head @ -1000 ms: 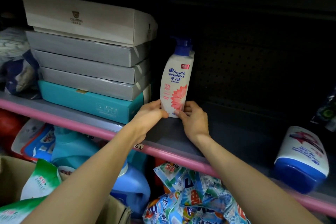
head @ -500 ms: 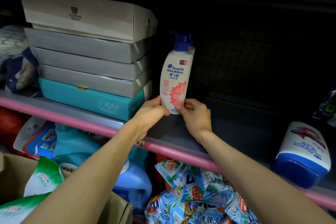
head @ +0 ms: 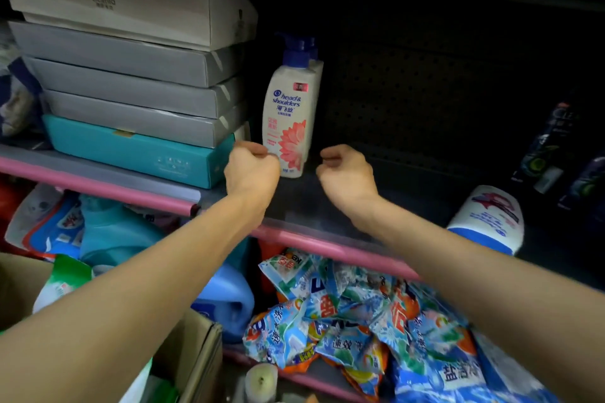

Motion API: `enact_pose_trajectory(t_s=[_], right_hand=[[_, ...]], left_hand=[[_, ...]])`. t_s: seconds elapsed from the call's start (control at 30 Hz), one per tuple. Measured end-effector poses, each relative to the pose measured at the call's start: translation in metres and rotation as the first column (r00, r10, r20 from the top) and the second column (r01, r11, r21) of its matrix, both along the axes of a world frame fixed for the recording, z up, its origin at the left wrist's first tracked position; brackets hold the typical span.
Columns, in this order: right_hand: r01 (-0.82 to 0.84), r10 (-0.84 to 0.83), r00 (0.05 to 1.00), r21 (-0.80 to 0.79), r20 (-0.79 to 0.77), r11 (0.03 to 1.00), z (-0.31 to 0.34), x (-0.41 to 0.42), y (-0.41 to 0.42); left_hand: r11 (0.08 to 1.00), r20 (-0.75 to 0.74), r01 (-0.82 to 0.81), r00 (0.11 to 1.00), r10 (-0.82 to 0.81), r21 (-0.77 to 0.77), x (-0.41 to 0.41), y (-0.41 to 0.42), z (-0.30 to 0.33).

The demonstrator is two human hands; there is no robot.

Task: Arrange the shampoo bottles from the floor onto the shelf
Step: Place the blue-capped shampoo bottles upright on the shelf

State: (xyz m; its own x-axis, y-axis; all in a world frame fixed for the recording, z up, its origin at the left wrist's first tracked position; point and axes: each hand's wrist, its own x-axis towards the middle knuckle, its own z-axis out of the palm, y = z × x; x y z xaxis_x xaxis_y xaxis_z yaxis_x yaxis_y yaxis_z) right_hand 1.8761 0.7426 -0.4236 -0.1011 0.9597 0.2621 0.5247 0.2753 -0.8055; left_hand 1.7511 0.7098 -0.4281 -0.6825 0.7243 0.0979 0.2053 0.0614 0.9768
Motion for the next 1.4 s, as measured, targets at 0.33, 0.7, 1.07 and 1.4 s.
enact_pose_trajectory(t_s=[0.33,0.7,1.07,1.4], right_hand=[[0.102,-0.063,0.594,0.003,0.802,0.995,0.019,0.162,-0.069],[-0.18,0.016,0.779,0.2,0.627,0.963,0.005,0.21,-0.102],[-0.124,0.08,0.85,-0.051,-0.52,0.991,0.061,0.206,-0.151],[-0.345,0.172,0.795,-0.2,-0.582,0.917,0.078,0.175,-0.203]], left_hand=[[0.835,-0.012,0.547,0.836,-0.549,-0.06,0.15,-0.056,0.015],[0.693,0.251,0.721,0.672,-0.696,-0.008,0.207,-0.084,0.013],[0.787,-0.648,0.615,0.581,-0.494,-0.049,0.17,-0.131,0.005],[0.918,-0.898,0.397,0.403,-0.176,-0.003,0.1,-0.178,0.003]])
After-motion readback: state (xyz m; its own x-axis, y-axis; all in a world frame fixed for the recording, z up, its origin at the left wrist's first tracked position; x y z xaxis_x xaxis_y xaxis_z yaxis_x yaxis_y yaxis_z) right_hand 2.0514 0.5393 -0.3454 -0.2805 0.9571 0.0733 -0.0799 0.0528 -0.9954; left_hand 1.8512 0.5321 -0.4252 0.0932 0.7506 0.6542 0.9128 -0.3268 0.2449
